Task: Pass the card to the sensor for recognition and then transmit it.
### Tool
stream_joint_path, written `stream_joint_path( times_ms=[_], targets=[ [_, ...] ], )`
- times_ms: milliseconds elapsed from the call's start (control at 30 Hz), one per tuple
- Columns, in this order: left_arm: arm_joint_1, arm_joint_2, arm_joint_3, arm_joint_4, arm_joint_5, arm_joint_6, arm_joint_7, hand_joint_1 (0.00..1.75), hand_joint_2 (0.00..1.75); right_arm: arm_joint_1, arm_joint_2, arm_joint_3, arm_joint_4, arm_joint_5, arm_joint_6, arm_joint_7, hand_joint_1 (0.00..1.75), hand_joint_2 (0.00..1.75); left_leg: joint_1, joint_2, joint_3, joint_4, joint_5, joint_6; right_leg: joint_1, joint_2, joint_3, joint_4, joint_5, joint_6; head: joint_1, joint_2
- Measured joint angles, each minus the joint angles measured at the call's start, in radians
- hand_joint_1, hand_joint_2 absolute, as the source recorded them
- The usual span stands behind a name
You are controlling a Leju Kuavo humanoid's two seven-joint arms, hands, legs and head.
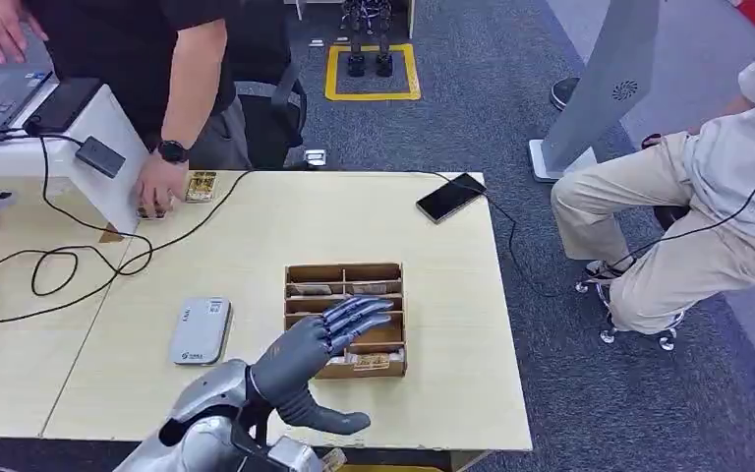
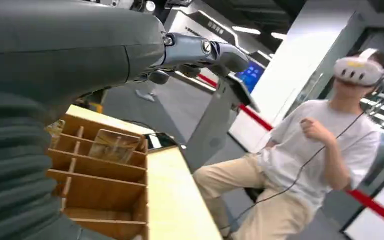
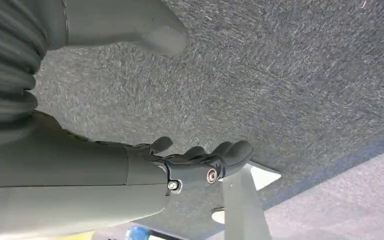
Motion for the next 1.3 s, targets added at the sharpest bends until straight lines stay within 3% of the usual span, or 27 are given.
stream_joint_path(
  times_ms=[233, 367, 633, 767, 1133, 1300],
  targets=[
    [-0.042, 0.010, -0.019, 0.051, -0.062, 0.019, 0.060, 0.00, 1.75, 0.005, 0.000, 0.000, -0.002, 0.013, 0.000, 0.000, 0.00, 1.75, 0.000, 0.000, 0.000, 0.000, 0.000, 0.000, 0.000, 0.000, 0.000, 0.000, 0.000, 0.000, 0.000, 0.000],
    [-0.066, 0.011, -0.035, 0.082, -0.144, 0.065, 0.129, 0.00, 1.75, 0.009, 0.000, 0.000, -0.005, 0.021, 0.000, 0.003, 0.00, 1.75, 0.000, 0.000, 0.000, 0.000, 0.000, 0.000, 0.000, 0.000, 0.000, 0.000, 0.000, 0.000, 0.000, 0.000],
    [-0.080, 0.003, -0.048, 0.118, -0.243, 0.175, 0.193, 0.00, 1.75, 0.014, 0.000, 0.000, -0.007, 0.031, 0.000, 0.005, 0.00, 1.75, 0.000, 0.000, 0.000, 0.000, 0.000, 0.000, 0.000, 0.000, 0.000, 0.000, 0.000, 0.000, 0.000, 0.000],
    [-0.083, -0.003, -0.055, 0.129, -0.283, 0.192, 0.218, 0.00, 1.75, 0.015, 0.000, 0.000, -0.008, 0.032, 0.000, 0.006, 0.00, 1.75, 0.000, 0.000, 0.000, 0.000, 0.000, 0.000, 0.000, 0.000, 0.000, 0.000, 0.000, 0.000, 0.000, 0.000],
    [-0.090, -0.012, -0.063, 0.149, -0.261, 0.177, 0.211, 0.00, 1.75, 0.017, 0.000, 0.000, -0.010, 0.033, 0.000, 0.003, 0.00, 1.75, 0.000, 0.000, 0.000, 0.000, 0.000, 0.000, 0.000, 0.000, 0.000, 0.000, 0.000, 0.000, 0.000, 0.000],
    [-0.088, -0.012, -0.063, 0.148, -0.126, 0.132, 0.122, 0.00, 1.75, 0.017, 0.000, 0.000, -0.010, 0.028, 0.000, -0.004, 0.00, 1.75, 0.000, 0.000, 0.000, 0.000, 0.000, 0.000, 0.000, 0.000, 0.000, 0.000, 0.000, 0.000, 0.000, 0.000]
  ],
)
